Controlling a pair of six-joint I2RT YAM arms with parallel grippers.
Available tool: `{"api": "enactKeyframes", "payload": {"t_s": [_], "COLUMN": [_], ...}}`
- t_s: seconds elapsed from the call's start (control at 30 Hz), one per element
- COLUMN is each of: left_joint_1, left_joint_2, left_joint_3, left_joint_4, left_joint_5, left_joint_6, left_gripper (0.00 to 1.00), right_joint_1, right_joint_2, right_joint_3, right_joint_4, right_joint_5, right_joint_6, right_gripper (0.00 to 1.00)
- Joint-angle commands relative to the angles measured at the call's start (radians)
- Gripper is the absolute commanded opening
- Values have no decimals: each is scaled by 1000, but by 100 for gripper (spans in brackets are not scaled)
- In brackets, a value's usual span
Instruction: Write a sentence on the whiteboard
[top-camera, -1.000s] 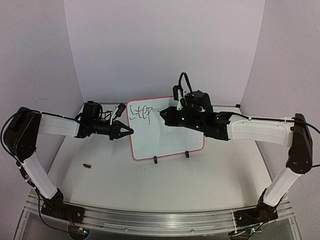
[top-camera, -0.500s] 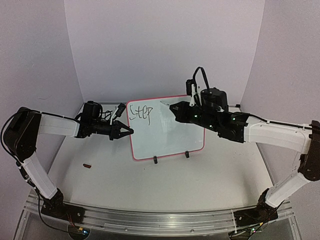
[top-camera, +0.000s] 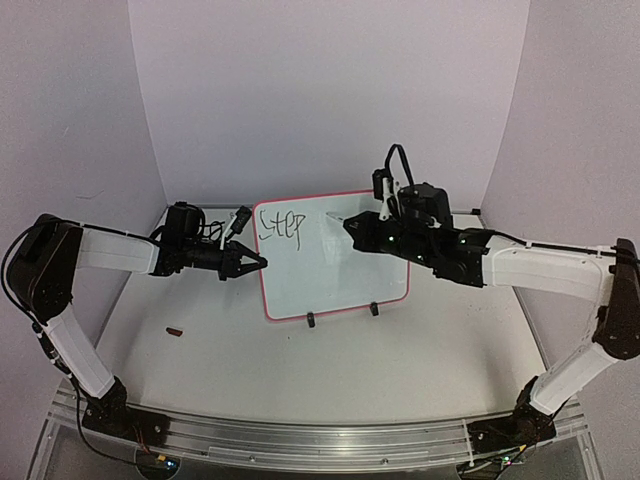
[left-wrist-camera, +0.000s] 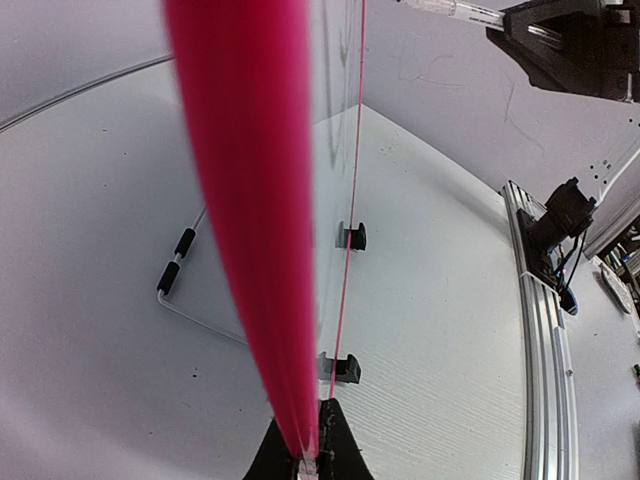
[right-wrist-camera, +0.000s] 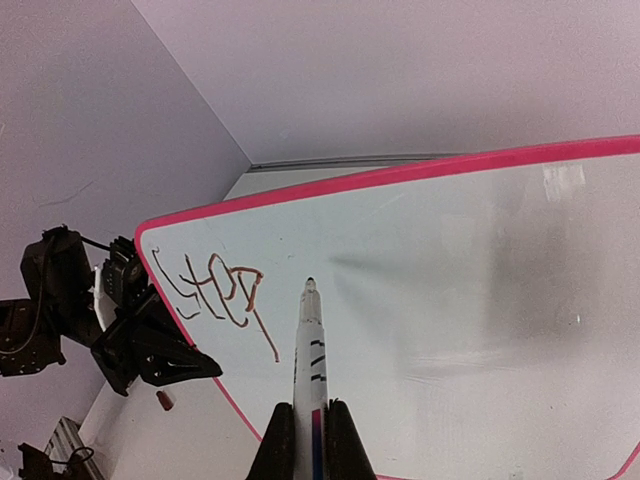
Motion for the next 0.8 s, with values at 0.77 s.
{"api": "enactKeyframes", "payload": {"t_s": [0.77], "left_joint_1": [-4], "left_joint_2": [1], "left_joint_3": [-6], "left_joint_4": [-48], "left_joint_5": [-121], "left_joint_6": [48], "left_gripper": [0], "right_joint_1": [-24], "right_joint_2": [56], "right_joint_3": [43], "right_joint_4": [-2], "right_joint_5": [-13], "right_joint_6": [19], "right_gripper": [0]}}
